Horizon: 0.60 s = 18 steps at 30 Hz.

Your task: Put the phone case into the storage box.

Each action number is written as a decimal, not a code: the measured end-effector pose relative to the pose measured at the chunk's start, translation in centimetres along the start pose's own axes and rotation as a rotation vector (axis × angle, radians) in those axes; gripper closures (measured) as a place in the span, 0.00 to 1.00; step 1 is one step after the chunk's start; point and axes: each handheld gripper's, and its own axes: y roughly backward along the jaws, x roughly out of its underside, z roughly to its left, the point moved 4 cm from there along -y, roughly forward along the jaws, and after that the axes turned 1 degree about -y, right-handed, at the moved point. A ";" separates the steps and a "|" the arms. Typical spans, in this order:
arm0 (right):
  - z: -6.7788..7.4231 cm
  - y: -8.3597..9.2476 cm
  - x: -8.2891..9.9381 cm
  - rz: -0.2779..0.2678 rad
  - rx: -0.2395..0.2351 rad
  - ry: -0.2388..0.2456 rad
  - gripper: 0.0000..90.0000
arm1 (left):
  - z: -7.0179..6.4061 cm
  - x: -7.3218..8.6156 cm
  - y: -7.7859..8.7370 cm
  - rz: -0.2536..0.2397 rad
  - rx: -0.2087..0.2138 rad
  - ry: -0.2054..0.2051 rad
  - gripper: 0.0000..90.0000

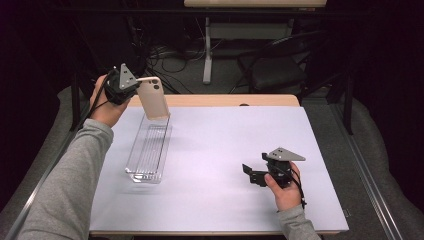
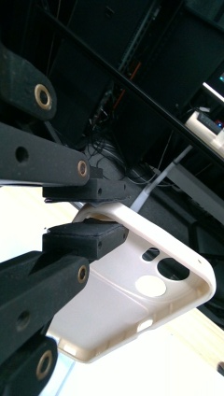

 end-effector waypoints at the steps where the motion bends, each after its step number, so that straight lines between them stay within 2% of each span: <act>1: 0.0 0.0 0.0 0.003 0.000 0.000 0.15 | 0.1 0.1 0.0 0.002 0.000 -0.001 0.88; 4: 0.0 0.1 0.0 -0.001 0.003 -0.003 0.15 | 0.2 0.2 -0.2 -0.007 0.001 0.001 0.88; 18: -0.1 0.2 0.1 -0.001 0.003 -0.006 0.15 | -0.1 0.8 -1.6 0.013 -0.011 -0.013 0.88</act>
